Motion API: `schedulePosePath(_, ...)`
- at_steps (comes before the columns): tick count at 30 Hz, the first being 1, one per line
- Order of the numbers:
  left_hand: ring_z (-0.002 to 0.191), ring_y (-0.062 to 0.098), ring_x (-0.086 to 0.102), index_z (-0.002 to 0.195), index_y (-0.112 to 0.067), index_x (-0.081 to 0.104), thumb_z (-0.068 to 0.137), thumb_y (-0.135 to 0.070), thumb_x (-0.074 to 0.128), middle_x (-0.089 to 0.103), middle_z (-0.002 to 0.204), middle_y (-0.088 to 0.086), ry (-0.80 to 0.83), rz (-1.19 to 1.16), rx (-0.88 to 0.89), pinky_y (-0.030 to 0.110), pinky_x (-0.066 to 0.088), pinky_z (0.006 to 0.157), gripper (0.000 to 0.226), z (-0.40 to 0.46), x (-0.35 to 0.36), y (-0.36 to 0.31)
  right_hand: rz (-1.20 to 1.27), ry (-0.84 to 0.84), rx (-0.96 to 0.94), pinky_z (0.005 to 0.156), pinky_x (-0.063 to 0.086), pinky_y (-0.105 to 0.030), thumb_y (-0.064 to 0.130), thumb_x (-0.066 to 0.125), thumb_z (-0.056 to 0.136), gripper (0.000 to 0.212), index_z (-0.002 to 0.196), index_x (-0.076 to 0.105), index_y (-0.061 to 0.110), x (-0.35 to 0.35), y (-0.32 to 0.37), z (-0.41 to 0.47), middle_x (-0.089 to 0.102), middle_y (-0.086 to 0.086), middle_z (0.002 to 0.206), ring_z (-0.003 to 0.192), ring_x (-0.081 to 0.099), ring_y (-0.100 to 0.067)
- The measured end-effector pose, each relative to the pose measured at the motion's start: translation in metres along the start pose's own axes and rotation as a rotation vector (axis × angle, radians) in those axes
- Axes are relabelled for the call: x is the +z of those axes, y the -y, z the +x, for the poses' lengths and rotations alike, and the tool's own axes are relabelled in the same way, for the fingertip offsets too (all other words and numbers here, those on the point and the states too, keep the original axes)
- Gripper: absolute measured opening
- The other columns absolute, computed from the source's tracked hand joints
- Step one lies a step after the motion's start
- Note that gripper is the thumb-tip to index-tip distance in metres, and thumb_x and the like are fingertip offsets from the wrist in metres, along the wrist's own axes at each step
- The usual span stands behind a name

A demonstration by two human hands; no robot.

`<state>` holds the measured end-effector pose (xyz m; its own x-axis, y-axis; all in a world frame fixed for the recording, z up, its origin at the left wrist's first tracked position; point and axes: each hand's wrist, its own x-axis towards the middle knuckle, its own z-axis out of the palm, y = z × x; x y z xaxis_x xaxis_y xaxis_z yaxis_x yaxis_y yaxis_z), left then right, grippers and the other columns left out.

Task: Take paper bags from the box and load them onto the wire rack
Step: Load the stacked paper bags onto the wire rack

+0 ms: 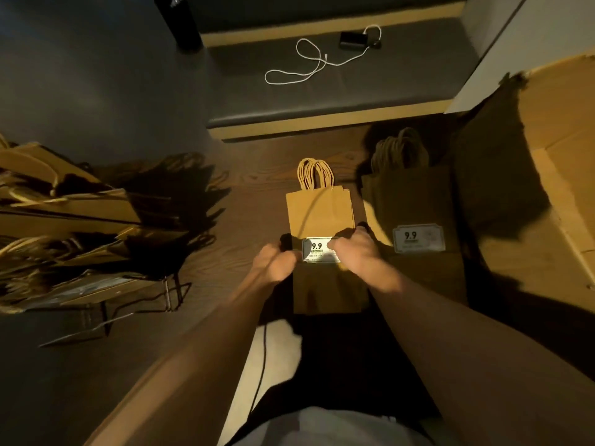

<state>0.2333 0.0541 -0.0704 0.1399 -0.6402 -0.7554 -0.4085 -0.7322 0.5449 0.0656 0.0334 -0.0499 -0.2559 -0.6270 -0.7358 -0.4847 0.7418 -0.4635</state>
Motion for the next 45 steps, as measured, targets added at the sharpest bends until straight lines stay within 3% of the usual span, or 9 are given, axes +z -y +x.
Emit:
schedulePosePath(5,0.099,0.024,0.069,0.112,-0.012,0.068,0.087,-0.02,0.067,0.073,0.105,0.005,0.039,-0.13,0.029,0.046,0.056,0.093,0.026,-0.003,0.009,-0.018,-0.027,0.02,0.043,0.084,0.045,-0.033,0.026,0.065,0.085,0.062,0.138,0.038,0.009,0.001,0.011,0.011,0.052,-0.013,0.131,0.114,0.055,-0.03)
schedulePosePath(12,0.094,0.02,0.069,0.108,-0.008,0.068,0.088,-0.017,0.066,0.073,0.101,0.005,0.045,-0.084,-0.032,0.032,0.059,0.069,0.021,0.009,-0.001,-0.015,0.052,0.075,0.057,0.076,0.047,-0.032,0.021,0.065,0.089,0.049,0.13,0.044,0.005,0.009,0.003,0.016,0.054,-0.01,0.117,0.099,0.054,-0.021)
schedulePosePath(17,0.096,0.024,0.069,0.108,-0.011,0.072,0.073,-0.032,0.071,0.074,0.101,0.005,-0.052,-0.13,-0.028,0.041,0.06,0.085,0.041,0.014,-0.004,-0.004,0.083,-0.039,0.007,0.08,0.043,-0.029,0.017,0.065,0.086,0.054,0.135,0.043,0.016,0.012,0.011,0.018,0.056,-0.007,0.126,0.104,0.054,-0.023)
schedulePosePath(22,0.082,0.016,0.063,0.099,-0.006,0.067,0.086,-0.025,0.072,0.068,0.091,0.003,-0.081,-0.179,0.067,0.022,0.045,0.057,0.023,0.009,-0.004,-0.002,0.182,-0.068,-0.061,0.078,0.053,-0.035,0.012,0.057,0.084,0.044,0.126,0.048,0.017,0.013,0.012,0.013,0.061,-0.007,0.112,0.097,0.062,-0.026)
schedulePosePath(28,0.087,0.02,0.068,0.102,-0.015,0.054,0.091,0.002,0.062,0.07,0.097,0.006,-0.007,-0.486,0.247,0.038,0.056,0.081,0.022,-0.006,-0.025,-0.017,0.519,0.198,-0.212,0.074,0.057,-0.04,0.001,0.07,0.082,0.037,0.114,0.058,0.016,-0.009,0.024,-0.002,0.069,-0.01,0.108,0.093,0.07,-0.028)
schedulePosePath(31,0.078,0.012,0.069,0.105,-0.016,0.052,0.082,0.004,0.073,0.072,0.08,-0.006,-0.026,-0.498,0.352,0.031,0.056,0.076,0.037,-0.016,-0.047,-0.024,0.584,0.292,-0.233,0.079,0.057,-0.044,-0.004,0.068,0.082,0.032,0.108,0.065,0.014,-0.01,0.033,-0.016,0.072,-0.013,0.104,0.092,0.071,-0.032)
schedulePosePath(34,0.084,0.021,0.071,0.112,-0.002,0.061,0.08,0.001,0.077,0.075,0.093,0.009,0.018,-0.533,0.333,0.032,0.058,0.074,0.035,-0.031,-0.068,-0.028,0.659,0.342,-0.269,0.085,0.056,-0.05,-0.007,0.067,0.083,0.025,0.103,0.069,0.007,-0.008,0.043,-0.031,0.074,-0.014,0.097,0.09,0.071,-0.034)
schedulePosePath(39,0.085,0.023,0.073,0.105,-0.009,0.07,0.09,-0.016,0.069,0.076,0.098,0.01,0.079,-0.647,0.398,0.035,0.058,0.073,0.017,-0.065,-0.105,-0.022,0.787,0.344,-0.399,0.063,0.053,-0.023,-0.016,0.057,0.085,0.031,0.069,0.063,0.009,0.001,0.06,-0.062,0.066,0.007,0.055,0.052,0.064,-0.004)
schedulePosePath(45,0.09,0.028,0.07,0.111,-0.003,0.069,0.101,-0.018,0.053,0.072,0.106,0.018,0.102,-0.726,0.384,0.039,0.06,0.078,0.024,-0.095,-0.129,0.002,0.634,0.519,-0.336,0.103,0.044,-0.054,0.001,0.069,0.08,0.032,0.112,0.065,0.003,0.006,0.069,-0.098,0.069,-0.017,0.117,0.111,0.064,-0.036)
